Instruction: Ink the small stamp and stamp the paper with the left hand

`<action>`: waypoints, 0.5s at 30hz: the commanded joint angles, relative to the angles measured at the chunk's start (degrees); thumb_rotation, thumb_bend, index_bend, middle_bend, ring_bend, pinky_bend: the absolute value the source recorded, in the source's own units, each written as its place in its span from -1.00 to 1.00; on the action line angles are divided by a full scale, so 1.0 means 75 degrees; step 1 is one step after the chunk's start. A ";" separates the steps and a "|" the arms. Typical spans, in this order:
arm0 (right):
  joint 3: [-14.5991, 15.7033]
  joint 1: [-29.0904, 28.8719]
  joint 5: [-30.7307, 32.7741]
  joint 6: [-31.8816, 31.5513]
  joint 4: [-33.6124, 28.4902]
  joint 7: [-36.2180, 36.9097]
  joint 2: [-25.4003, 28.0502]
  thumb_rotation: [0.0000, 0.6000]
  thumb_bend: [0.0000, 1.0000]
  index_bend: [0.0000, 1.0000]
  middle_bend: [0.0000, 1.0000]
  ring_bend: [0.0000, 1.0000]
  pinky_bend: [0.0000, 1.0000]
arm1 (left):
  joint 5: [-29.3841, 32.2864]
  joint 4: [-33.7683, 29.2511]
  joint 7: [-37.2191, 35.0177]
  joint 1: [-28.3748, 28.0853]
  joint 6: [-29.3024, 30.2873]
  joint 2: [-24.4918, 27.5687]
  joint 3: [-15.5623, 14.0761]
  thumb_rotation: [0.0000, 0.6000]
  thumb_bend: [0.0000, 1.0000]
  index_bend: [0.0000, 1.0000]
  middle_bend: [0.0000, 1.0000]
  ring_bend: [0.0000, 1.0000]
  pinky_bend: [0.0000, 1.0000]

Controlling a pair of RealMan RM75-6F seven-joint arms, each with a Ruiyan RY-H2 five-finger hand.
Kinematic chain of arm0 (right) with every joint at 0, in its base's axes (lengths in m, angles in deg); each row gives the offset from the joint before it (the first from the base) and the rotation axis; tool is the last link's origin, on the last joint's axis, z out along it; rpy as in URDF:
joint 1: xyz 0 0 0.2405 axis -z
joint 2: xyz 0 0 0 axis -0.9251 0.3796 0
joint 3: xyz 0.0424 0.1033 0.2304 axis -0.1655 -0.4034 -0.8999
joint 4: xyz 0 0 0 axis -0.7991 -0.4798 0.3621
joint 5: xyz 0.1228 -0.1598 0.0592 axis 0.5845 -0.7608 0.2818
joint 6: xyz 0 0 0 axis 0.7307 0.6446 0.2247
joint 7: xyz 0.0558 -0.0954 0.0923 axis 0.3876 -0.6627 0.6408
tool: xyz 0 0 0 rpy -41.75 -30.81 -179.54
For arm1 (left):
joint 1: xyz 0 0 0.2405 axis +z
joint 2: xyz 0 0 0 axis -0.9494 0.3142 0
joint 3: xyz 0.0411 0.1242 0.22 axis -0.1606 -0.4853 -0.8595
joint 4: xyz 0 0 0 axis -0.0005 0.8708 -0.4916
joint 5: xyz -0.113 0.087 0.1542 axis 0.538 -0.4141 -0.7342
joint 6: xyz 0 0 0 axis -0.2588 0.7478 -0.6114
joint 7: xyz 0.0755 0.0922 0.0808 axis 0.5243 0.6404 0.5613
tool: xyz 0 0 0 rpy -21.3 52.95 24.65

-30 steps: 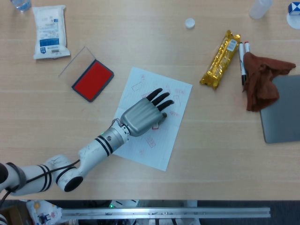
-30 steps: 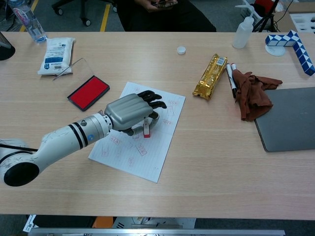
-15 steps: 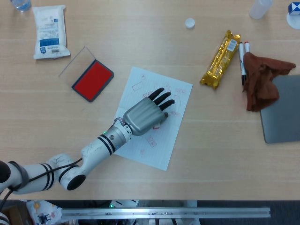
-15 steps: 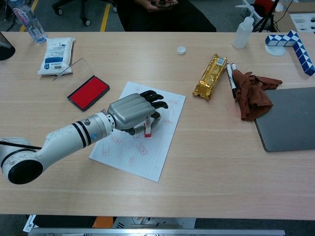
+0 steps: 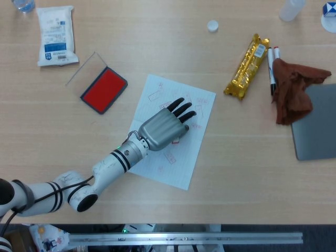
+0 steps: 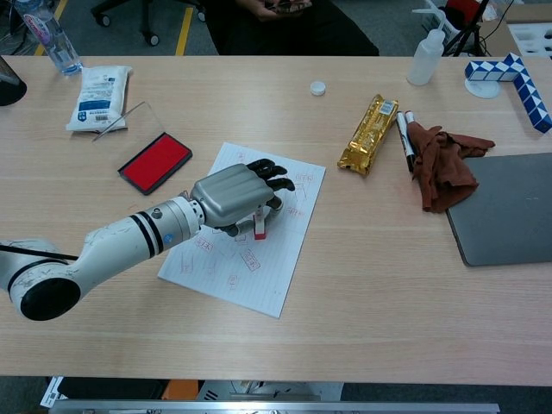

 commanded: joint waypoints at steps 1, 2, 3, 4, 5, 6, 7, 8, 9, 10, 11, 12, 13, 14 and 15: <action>0.0000 0.0005 0.0000 -0.0004 0.0004 0.0004 -0.0001 1.00 -0.69 -0.37 -0.28 -0.40 -0.35 | 0.0003 -0.0016 0.0000 -0.0005 0.0007 0.0012 0.0004 1.00 -0.14 0.30 -0.75 -1.00 -0.99; 0.0000 0.0006 0.0001 -0.0004 0.0009 0.0009 -0.0003 1.00 -0.69 -0.37 -0.28 -0.40 -0.35 | 0.0004 -0.0039 -0.0001 -0.0006 0.0016 0.0026 0.0008 1.00 -0.14 0.30 -0.75 -1.00 -0.99; -0.0001 0.0008 0.0001 -0.0006 0.0012 0.0015 -0.0004 1.00 -0.69 -0.37 -0.28 -0.40 -0.35 | 0.0009 -0.0065 -0.0003 -0.0003 0.0032 0.0043 0.0017 1.00 -0.14 0.30 -0.75 -1.00 -0.99; -0.0002 0.0009 -0.0002 -0.0010 0.0014 0.0019 -0.0005 1.00 -0.69 -0.37 -0.28 -0.40 -0.35 | 0.0013 -0.0110 -0.0020 0.0004 0.0060 0.0067 0.0033 1.00 -0.14 0.30 -0.75 -1.00 -0.99; -0.0005 0.0008 -0.0002 -0.0010 0.0018 0.0026 -0.0007 1.00 -0.69 -0.37 -0.28 -0.40 -0.35 | 0.0011 -0.0192 -0.0054 0.0014 0.0107 0.0117 0.0053 1.00 -0.14 0.30 -0.75 -1.00 -0.99; -0.0008 0.0006 -0.0003 -0.0009 0.0021 0.0029 -0.0008 1.00 -0.69 -0.37 -0.28 -0.40 -0.35 | -0.0001 -0.0264 -0.0070 0.0020 0.0147 0.0172 0.0065 1.00 -0.14 0.30 -0.75 -1.00 -0.99; -0.0011 0.0004 -0.0006 -0.0009 0.0023 0.0033 -0.0010 1.00 -0.69 -0.37 -0.28 -0.40 -0.35 | -0.0017 -0.0341 -0.0078 0.0028 0.0192 0.0237 0.0074 1.00 -0.14 0.30 -0.75 -1.00 -0.99; -0.0014 -0.0001 -0.0013 -0.0009 0.0026 0.0040 -0.0013 1.00 -0.69 -0.37 -0.28 -0.40 -0.35 | -0.0037 -0.0455 -0.0082 0.0039 0.0247 0.0341 0.0082 1.00 -0.14 0.30 -0.75 -1.00 -0.99; -0.0016 -0.0005 -0.0017 -0.0007 0.0029 0.0046 -0.0015 1.00 -0.69 -0.37 -0.28 -0.40 -0.35 | -0.0048 -0.0552 -0.0084 0.0052 0.0286 0.0430 0.0084 1.00 -0.14 0.30 -0.75 -1.00 -0.99; -0.0018 -0.0009 -0.0023 -0.0005 0.0034 0.0052 -0.0020 1.00 -0.69 -0.37 -0.28 -0.40 -0.35 | -0.0053 -0.0655 -0.0084 0.0066 0.0322 0.0527 0.0089 1.00 -0.14 0.29 -0.75 -1.00 -0.99; -0.0020 -0.0017 -0.0032 0.0001 0.0039 0.0062 -0.0028 1.00 -0.69 -0.37 -0.28 -0.40 -0.35 | -0.0057 -0.0793 -0.0071 0.0092 0.0375 0.0670 0.0087 1.00 -0.14 0.29 -0.75 -1.00 -0.99; -0.0020 -0.0023 -0.0040 0.0007 0.0043 0.0070 -0.0036 1.00 -0.69 -0.37 -0.28 -0.40 -0.35 | -0.0061 -0.0899 -0.0061 0.0113 0.0420 0.0775 0.0089 1.00 -0.14 0.29 -0.75 -1.00 -0.99; -0.0020 -0.0031 -0.0047 0.0015 0.0049 0.0075 -0.0045 1.00 -0.69 -0.37 -0.28 -0.40 -0.35 | -0.0061 -0.1004 -0.0053 0.0136 0.0461 0.0881 0.0090 1.00 -0.14 0.29 -0.75 -1.00 -0.99; -0.0019 -0.0041 -0.0053 0.0028 0.0054 0.0077 -0.0054 1.00 -0.69 -0.37 -0.28 -0.40 -0.35 | -0.0058 -0.1114 -0.0048 0.0159 0.0496 0.0989 0.0086 1.00 -0.14 0.29 -0.75 -1.00 -0.99; -0.0018 -0.0056 -0.0065 0.0045 0.0058 0.0078 -0.0066 1.00 -0.69 -0.37 -0.28 -0.40 -0.35 | -0.0059 -0.1261 -0.0031 0.0189 0.0544 0.1135 0.0079 1.00 -0.14 0.29 -0.75 -1.00 -0.99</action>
